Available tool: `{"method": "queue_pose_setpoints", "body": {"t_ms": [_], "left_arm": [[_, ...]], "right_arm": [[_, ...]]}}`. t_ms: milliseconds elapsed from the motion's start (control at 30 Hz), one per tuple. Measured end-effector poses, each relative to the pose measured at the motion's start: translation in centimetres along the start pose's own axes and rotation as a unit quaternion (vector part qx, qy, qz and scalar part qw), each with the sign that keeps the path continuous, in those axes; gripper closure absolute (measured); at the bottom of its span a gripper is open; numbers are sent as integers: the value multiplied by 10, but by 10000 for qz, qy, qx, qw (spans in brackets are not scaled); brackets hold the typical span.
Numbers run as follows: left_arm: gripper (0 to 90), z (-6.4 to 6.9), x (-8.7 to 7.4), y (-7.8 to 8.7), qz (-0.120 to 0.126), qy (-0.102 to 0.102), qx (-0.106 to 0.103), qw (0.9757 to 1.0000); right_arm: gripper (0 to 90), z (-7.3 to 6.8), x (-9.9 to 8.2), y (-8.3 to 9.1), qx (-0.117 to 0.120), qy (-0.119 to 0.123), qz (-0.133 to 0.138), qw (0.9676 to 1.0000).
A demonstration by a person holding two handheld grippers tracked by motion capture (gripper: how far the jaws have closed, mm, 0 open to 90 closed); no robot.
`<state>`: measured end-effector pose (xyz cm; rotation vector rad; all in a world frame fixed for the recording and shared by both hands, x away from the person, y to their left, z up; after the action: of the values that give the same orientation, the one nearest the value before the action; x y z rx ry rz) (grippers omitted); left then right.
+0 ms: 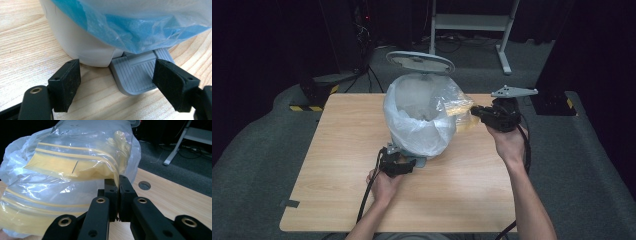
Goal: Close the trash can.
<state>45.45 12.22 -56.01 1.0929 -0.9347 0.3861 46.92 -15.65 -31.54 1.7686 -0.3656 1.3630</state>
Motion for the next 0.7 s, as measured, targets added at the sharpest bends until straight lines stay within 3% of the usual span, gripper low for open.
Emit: {"method": "queue_pose_setpoints", "body": {"t_ms": [700], "left_arm": [[223, 0, 0, 0, 3, 4, -1, 10000]], "right_arm": [[875, -14, 22, -41, 306, 51, -362, 9989]]}}
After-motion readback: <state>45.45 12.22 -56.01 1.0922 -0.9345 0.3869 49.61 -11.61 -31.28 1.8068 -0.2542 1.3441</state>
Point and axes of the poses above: each handheld gripper's, and its own axes: y roughly backward along the jaws, x roughly out of its top, z roughly to its right, the point moved 5 cm from there along -y, roughly forward along the jaws, and after that the axes turned 3 degrees about z, right-handed, at the moved point
